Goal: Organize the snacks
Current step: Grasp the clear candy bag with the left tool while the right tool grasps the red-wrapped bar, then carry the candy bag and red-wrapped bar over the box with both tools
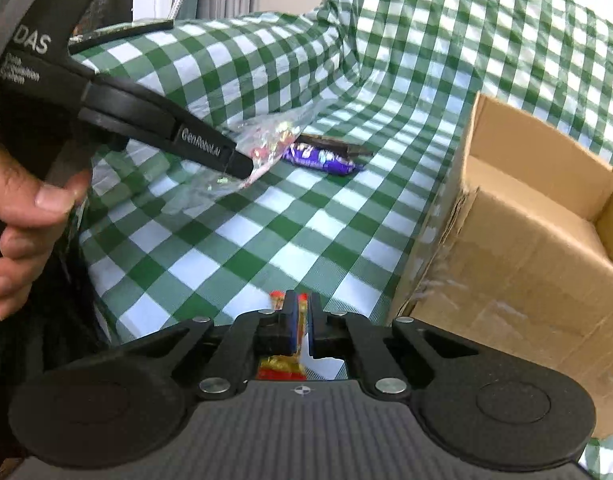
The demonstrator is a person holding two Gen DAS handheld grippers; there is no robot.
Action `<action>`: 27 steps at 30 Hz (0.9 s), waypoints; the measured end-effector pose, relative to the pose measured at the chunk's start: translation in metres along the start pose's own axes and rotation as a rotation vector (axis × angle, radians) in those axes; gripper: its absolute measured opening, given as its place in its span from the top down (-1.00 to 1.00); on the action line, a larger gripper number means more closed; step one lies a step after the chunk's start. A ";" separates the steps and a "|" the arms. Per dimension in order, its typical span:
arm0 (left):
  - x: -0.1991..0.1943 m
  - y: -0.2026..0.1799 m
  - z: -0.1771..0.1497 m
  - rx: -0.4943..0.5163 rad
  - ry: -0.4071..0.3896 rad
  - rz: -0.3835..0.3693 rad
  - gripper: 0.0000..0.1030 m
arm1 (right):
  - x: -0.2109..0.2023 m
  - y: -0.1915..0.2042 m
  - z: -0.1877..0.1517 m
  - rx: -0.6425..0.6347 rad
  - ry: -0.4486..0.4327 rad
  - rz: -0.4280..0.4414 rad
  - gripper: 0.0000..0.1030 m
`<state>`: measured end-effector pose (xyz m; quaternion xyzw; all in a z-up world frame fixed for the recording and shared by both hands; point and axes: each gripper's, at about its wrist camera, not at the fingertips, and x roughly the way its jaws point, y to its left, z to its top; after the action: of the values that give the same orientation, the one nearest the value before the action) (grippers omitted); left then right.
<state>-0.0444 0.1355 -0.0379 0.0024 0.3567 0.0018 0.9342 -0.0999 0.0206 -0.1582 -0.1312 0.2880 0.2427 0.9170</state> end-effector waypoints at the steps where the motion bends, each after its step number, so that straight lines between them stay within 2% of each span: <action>1: 0.000 0.000 0.000 0.001 -0.001 0.000 0.78 | 0.002 0.000 -0.001 0.006 0.017 0.011 0.90; 3: 0.000 0.000 -0.001 0.003 -0.001 0.000 0.78 | 0.006 0.002 -0.001 0.017 0.029 0.028 0.66; 5: 0.001 0.001 -0.001 0.000 -0.001 0.000 0.78 | 0.008 0.005 -0.001 0.023 0.025 0.047 0.10; 6: 0.001 0.001 0.000 -0.002 -0.001 0.000 0.78 | 0.009 0.007 -0.001 0.025 0.029 0.052 0.06; 9: 0.002 0.001 0.000 -0.004 -0.001 -0.001 0.78 | 0.019 0.010 -0.005 0.016 0.071 0.034 0.06; 11: 0.002 0.001 0.000 -0.003 -0.003 -0.002 0.78 | 0.029 0.011 -0.009 0.004 0.117 0.012 0.11; 12: 0.002 0.001 0.000 -0.002 -0.005 -0.002 0.78 | 0.031 0.010 -0.010 0.008 0.113 0.018 0.16; 13: 0.002 0.001 0.000 -0.003 -0.006 -0.002 0.78 | 0.030 0.010 -0.009 0.013 0.105 0.026 0.48; 16: 0.001 0.000 -0.001 -0.006 -0.012 -0.001 0.78 | 0.028 0.010 -0.009 0.003 0.091 0.027 0.61; 24: -0.013 -0.001 0.001 -0.016 -0.058 -0.006 0.78 | -0.004 0.002 0.008 0.011 -0.047 0.018 0.64; 27: -0.020 -0.002 0.002 -0.021 -0.073 -0.022 0.78 | -0.028 -0.005 0.024 -0.009 -0.127 0.024 0.64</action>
<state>-0.0582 0.1332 -0.0235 -0.0113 0.3224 -0.0050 0.9465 -0.1058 0.0151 -0.1224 -0.1163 0.2295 0.2628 0.9299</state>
